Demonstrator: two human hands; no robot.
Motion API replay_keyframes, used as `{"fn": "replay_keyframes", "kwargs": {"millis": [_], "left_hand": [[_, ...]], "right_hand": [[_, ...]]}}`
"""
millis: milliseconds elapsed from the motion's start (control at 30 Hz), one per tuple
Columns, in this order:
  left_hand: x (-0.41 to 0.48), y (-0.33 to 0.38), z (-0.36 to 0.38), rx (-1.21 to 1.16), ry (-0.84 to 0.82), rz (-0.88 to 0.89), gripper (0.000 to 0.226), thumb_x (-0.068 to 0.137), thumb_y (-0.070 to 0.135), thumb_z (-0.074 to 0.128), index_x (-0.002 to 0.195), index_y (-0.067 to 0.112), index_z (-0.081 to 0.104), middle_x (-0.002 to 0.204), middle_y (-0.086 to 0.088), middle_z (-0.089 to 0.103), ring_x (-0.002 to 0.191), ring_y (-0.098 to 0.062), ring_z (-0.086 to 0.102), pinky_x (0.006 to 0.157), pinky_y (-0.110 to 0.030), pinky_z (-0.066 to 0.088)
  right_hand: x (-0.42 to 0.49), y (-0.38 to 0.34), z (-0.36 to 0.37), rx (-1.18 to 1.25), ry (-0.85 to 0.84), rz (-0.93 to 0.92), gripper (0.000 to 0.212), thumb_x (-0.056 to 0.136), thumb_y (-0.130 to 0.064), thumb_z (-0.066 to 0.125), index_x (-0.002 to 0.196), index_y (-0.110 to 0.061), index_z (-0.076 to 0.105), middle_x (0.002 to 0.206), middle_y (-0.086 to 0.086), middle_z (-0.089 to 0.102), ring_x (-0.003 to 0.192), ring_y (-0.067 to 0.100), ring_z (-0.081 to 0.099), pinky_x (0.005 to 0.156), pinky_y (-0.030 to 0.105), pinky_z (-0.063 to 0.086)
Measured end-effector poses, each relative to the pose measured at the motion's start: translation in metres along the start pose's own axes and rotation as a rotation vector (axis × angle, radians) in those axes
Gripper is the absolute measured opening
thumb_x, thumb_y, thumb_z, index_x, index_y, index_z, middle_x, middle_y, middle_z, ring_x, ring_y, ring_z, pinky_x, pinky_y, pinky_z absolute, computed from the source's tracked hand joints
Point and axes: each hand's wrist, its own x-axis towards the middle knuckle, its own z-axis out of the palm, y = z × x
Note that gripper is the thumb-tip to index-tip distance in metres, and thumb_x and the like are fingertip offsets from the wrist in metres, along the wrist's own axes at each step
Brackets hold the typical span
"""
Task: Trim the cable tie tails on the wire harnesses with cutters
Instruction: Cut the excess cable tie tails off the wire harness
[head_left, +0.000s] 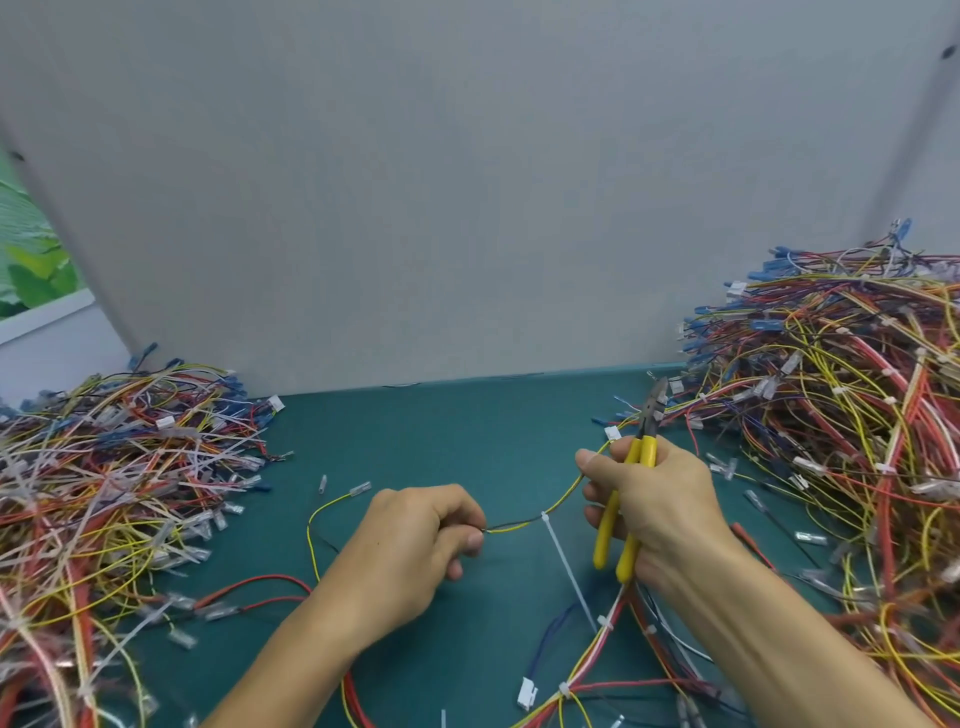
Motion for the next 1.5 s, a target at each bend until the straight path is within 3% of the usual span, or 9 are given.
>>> {"fn": "replay_keyframes", "kwargs": {"millis": [267,467,667,900,967,1167,1267,1367,1500], "left_hand": [[-0.007,-0.005,0.008,-0.006,-0.05,-0.076,0.013,0.089,0.031,0.055,0.082,0.04,0.06,0.065,0.015,0.067,0.062,0.001,0.061,0.079,-0.046,0.053],[-0.005,-0.004,0.007,-0.046,-0.022,-0.045,0.019,0.091,0.018,0.058,0.077,0.03,0.061,0.066,0.008,0.069,0.054,-0.002,0.057,0.058,-0.025,0.046],[-0.006,-0.003,0.014,-0.113,-0.046,0.056,0.03,0.095,0.01,0.051,0.09,0.038,0.06,0.08,0.021,0.069,0.067,0.009,0.056,0.062,-0.006,0.038],[-0.003,-0.008,0.012,0.039,0.108,0.133,0.055,0.082,-0.014,0.034,0.107,0.025,0.064,0.099,0.012,0.062,0.081,0.0,0.058,0.078,-0.019,0.048],[-0.003,-0.005,0.013,0.156,0.253,0.237,0.051,0.078,-0.009,0.035,0.107,0.019,0.066,0.093,0.011,0.056,0.082,-0.004,0.054,0.078,-0.017,0.043],[-0.011,-0.002,0.031,0.063,0.162,0.393,0.033,0.08,0.016,0.058,0.112,0.022,0.058,0.104,0.014,0.05,0.096,0.006,0.048,0.083,-0.003,0.033],[-0.009,-0.007,0.038,0.052,0.2,0.379,0.014,0.083,0.016,0.06,0.097,0.017,0.061,0.093,0.013,0.052,0.08,0.007,0.045,0.072,-0.006,0.033],[-0.006,-0.017,0.038,0.118,0.207,0.392,0.004,0.087,0.014,0.062,0.084,0.011,0.064,0.082,0.007,0.052,0.07,-0.005,0.047,0.065,-0.017,0.039],[-0.007,-0.023,0.037,0.307,0.07,0.304,0.025,0.099,0.036,0.043,0.113,0.026,0.062,0.108,0.006,0.048,0.093,-0.014,0.053,0.082,-0.029,0.045]], "right_hand": [[-0.009,0.001,0.005,-0.116,-0.133,0.019,0.026,0.08,-0.006,0.077,0.086,-0.011,0.052,0.065,0.005,0.056,0.055,0.019,0.057,0.054,0.03,0.049],[-0.02,0.012,0.011,-0.5,-0.292,-0.113,0.024,0.077,-0.006,0.077,0.077,-0.012,0.054,0.054,0.0,0.057,0.054,0.017,0.058,0.06,0.032,0.047],[-0.019,0.017,0.013,-0.399,-0.272,-0.002,0.025,0.077,-0.001,0.077,0.078,-0.011,0.054,0.048,-0.002,0.052,0.049,0.018,0.056,0.055,0.031,0.045],[-0.02,0.016,0.012,-0.518,-0.302,-0.015,0.027,0.075,-0.003,0.078,0.079,-0.011,0.053,0.051,0.003,0.054,0.046,0.017,0.055,0.053,0.031,0.045],[-0.021,0.019,0.013,-0.524,-0.311,0.01,0.027,0.075,-0.003,0.078,0.078,-0.011,0.052,0.047,0.0,0.051,0.045,0.019,0.054,0.054,0.032,0.045],[-0.024,0.017,0.016,-0.366,-0.401,0.177,0.015,0.084,0.007,0.063,0.083,-0.007,0.057,0.065,0.015,0.063,0.051,0.023,0.057,0.055,0.031,0.045],[-0.031,0.016,0.017,-0.414,-0.488,0.222,0.013,0.083,0.007,0.063,0.084,-0.006,0.059,0.062,0.012,0.062,0.052,0.021,0.056,0.051,0.025,0.045],[-0.03,0.008,0.011,-0.652,-0.475,0.06,0.01,0.081,-0.004,0.067,0.078,-0.012,0.062,0.058,0.006,0.058,0.053,0.018,0.054,0.052,0.024,0.042],[-0.02,-0.005,-0.003,-1.288,-0.394,-0.522,0.002,0.08,-0.022,0.058,0.078,-0.023,0.058,0.077,0.0,0.055,0.079,0.024,0.054,0.063,0.034,0.042]]}}
